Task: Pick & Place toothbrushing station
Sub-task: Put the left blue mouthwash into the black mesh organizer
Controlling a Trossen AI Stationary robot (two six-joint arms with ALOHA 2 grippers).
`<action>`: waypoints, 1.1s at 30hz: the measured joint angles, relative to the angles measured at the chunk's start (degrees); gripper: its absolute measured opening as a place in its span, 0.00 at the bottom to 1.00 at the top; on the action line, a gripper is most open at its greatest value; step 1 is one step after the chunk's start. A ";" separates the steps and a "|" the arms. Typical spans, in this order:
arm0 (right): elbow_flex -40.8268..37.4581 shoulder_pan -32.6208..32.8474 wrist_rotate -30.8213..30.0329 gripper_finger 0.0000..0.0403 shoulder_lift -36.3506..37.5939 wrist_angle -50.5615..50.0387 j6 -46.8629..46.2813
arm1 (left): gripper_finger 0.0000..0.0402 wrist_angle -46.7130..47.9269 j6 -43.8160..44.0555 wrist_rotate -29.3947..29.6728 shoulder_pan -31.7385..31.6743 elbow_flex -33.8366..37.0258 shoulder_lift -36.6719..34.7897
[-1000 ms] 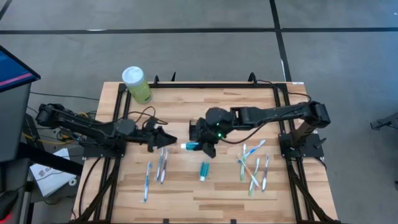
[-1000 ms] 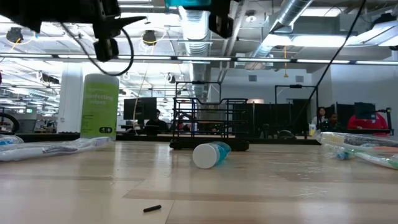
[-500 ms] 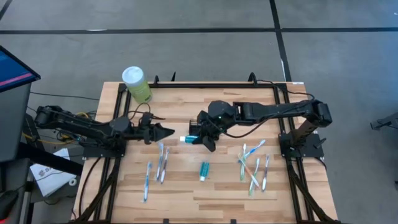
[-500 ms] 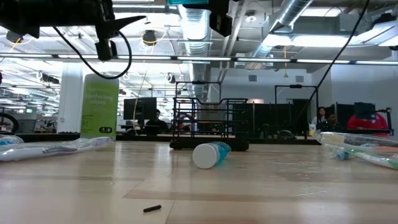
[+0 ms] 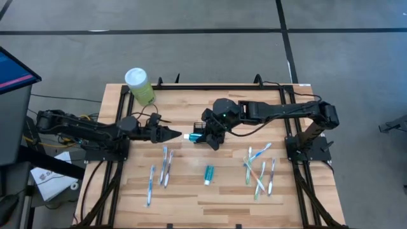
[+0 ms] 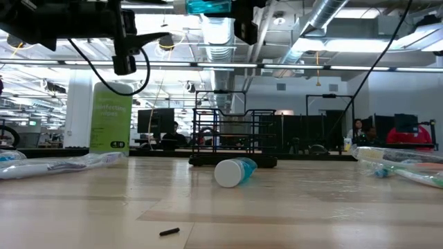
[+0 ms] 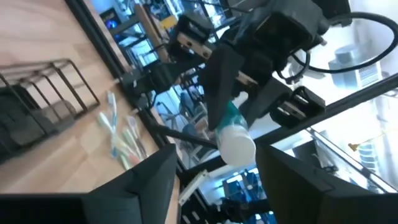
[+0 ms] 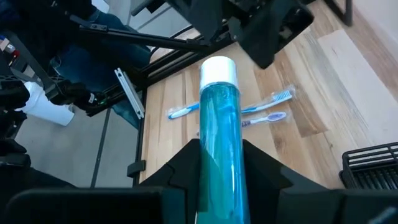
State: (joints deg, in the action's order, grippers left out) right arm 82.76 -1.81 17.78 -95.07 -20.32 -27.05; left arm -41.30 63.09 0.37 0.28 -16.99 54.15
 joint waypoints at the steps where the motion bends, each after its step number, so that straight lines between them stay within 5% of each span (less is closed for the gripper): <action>1: 0.00 -0.07 0.01 0.21 -0.02 -0.08 0.00 | 0.56 -0.03 -0.42 -0.39 -0.37 0.00 0.00; 15: 0.00 -0.98 0.17 0.21 -0.03 -0.43 0.00 | 0.52 0.12 -4.26 -4.72 -1.93 -6.69 6.21; 33: 0.00 -1.00 0.17 0.21 -0.06 -0.80 0.17 | 0.52 -0.35 -4.77 -5.34 -2.30 -7.17 8.38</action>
State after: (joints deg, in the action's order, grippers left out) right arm 82.76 -2.81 17.96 -95.13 -21.12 -26.87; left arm -41.64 58.31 -4.97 -2.02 -24.16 62.54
